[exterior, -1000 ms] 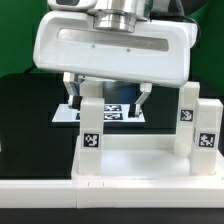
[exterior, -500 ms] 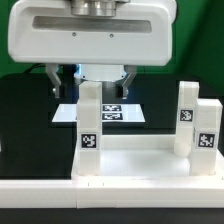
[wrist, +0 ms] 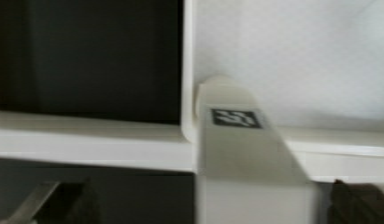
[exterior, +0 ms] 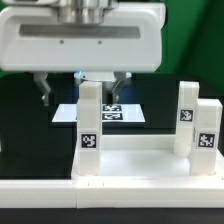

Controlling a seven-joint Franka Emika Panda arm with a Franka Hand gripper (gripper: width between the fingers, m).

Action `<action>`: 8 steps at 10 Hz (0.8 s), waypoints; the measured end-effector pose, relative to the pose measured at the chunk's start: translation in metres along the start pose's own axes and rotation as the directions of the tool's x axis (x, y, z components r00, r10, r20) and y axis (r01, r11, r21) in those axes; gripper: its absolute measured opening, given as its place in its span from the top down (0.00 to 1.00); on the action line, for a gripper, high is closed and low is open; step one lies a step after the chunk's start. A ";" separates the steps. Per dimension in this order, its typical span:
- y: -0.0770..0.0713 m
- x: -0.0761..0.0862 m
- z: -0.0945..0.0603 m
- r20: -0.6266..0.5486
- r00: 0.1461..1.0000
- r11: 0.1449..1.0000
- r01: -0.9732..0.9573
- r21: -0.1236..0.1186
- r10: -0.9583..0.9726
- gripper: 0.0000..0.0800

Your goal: Assemble desk

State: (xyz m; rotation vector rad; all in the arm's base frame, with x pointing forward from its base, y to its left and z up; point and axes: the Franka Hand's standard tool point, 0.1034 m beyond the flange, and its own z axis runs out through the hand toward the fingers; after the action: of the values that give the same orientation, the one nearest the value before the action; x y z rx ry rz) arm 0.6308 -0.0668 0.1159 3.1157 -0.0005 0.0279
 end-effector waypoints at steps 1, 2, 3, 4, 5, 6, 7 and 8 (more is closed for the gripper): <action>-0.003 -0.001 0.006 0.014 0.999 0.999 -0.033 0.000 0.033 0.19; -0.002 0.000 0.004 0.009 0.999 0.999 -0.043 -0.002 0.043 0.19; -0.001 0.000 0.004 0.010 0.999 0.999 -0.043 -0.003 0.043 0.34; -0.001 0.000 0.004 0.010 0.999 0.999 -0.044 -0.003 0.044 0.52; -0.002 0.000 0.005 0.010 0.990 0.990 -0.138 -0.003 0.138 0.52; -0.002 0.000 0.005 0.010 0.976 0.976 -0.218 -0.004 0.218 0.64; -0.002 0.000 0.005 0.009 0.956 0.956 -0.293 -0.004 0.293 0.64; -0.004 0.000 0.005 0.003 0.918 0.918 -0.397 -0.011 0.397 0.64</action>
Offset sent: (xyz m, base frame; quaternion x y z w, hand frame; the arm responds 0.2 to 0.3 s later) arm 0.0000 0.0000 0.0000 0.0000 0.0000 0.0000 1.0000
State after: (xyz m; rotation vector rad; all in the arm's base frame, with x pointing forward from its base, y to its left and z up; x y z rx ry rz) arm 0.6309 -0.0630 0.1106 3.0449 -0.6310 0.0271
